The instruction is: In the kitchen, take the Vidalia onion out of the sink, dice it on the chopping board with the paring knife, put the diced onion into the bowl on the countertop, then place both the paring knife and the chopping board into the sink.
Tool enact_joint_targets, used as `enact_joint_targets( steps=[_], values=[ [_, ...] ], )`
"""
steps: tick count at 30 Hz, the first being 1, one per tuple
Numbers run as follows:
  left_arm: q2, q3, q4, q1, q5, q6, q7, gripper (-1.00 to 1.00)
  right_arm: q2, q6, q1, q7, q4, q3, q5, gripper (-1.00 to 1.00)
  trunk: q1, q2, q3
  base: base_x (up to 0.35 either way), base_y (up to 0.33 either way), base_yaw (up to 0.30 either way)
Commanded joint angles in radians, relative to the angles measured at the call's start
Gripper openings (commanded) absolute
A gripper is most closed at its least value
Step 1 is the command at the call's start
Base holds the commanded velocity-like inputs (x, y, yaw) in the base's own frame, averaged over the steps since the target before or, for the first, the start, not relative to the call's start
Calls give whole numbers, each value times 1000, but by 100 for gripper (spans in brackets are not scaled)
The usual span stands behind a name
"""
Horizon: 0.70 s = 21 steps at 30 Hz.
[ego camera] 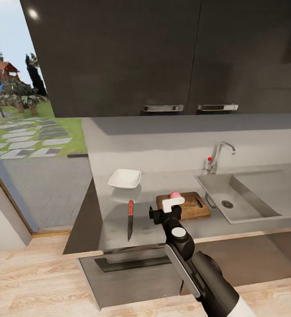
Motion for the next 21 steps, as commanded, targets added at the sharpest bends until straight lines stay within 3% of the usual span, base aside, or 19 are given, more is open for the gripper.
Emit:
enact_joint_targets(
  steps=[1, 15, 21],
  values=[
    [-1, 1, 0, 0, 7, -1, -4, 100, 0, -13, -2, -10, 12, 2, -10, 100, 1, -2, -3, 1, 2, 0],
    [-1, 1, 2, 0, 7, -1, -4, 100, 0, -56, -1, -9, 94, 2, -10, 100, 1, -2, -24, 0, 5, 0],
    [0, 1, 3, 0, 7, -1, -4, 100, 0, -98, -1, -9, 121, 2, -10, 100, 1, -2, -33, 0, 149, 0]
  ],
)
